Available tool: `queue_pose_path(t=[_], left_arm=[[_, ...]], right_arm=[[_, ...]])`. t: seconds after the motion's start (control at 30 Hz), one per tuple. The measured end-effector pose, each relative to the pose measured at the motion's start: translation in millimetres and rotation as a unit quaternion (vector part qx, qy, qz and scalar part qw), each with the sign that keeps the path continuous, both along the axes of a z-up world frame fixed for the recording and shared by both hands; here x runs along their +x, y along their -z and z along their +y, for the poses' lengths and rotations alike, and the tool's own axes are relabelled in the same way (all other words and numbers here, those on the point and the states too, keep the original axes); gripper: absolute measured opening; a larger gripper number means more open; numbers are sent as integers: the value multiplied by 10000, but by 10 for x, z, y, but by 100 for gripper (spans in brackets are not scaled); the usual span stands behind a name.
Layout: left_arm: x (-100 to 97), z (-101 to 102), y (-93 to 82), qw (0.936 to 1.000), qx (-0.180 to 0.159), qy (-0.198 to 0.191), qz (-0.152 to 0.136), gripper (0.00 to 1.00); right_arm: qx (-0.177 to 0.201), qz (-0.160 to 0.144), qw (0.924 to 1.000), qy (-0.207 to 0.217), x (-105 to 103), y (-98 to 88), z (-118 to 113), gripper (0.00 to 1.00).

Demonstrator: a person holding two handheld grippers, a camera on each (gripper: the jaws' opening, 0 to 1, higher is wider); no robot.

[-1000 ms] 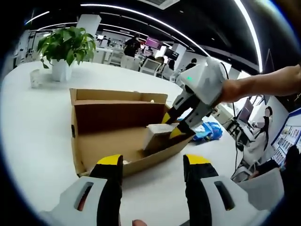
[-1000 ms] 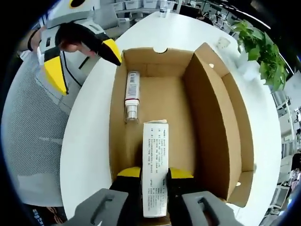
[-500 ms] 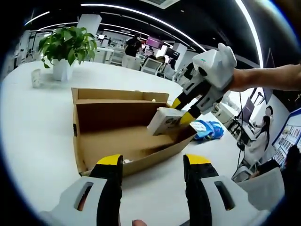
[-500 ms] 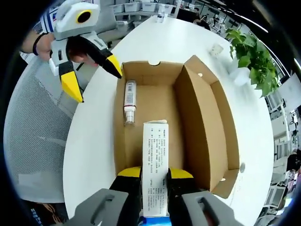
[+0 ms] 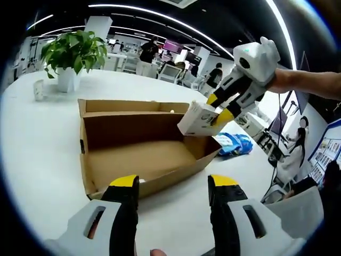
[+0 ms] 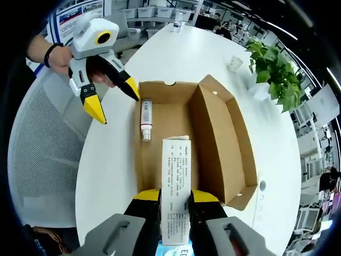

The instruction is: Operate the shoe box by opening the lid, removing the specified soft item, and placing it in the target area until the item is outside and the box remains undamaged.

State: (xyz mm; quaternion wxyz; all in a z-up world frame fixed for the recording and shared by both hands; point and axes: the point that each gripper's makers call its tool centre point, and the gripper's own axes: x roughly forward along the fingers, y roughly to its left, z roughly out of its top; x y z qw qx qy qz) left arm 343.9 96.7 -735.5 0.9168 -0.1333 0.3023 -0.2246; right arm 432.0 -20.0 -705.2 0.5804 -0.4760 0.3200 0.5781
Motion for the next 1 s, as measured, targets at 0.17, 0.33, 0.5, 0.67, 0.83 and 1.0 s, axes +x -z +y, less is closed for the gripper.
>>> queue_pose_path(t=[0.17, 0.33, 0.5, 0.67, 0.83, 1.0], left_arm=[[7, -5, 14, 10000, 19, 22, -7, 53], [12, -17, 21, 10000, 54, 41, -23, 53], [18, -4, 40, 9999, 110, 45, -16, 53], [17, -14, 48, 9999, 151, 59, -18, 53], [24, -27, 38, 10000, -13, -17, 2, 53], [-3, -29, 19, 10000, 58, -44, -10, 54]], right_arm=[[-69, -56, 9999, 84, 16, -37, -174, 15], [-96, -88, 9995, 280, 26, -72, -393, 15], [-31, 12, 9978, 661, 31, -69, -622, 15], [-61, 25, 9964, 851, 28, -62, -870, 15], [-94, 35, 9948, 1017, 13, -64, -1097, 15], [-163, 37, 9927, 1192, 7, -31, -1368, 15]])
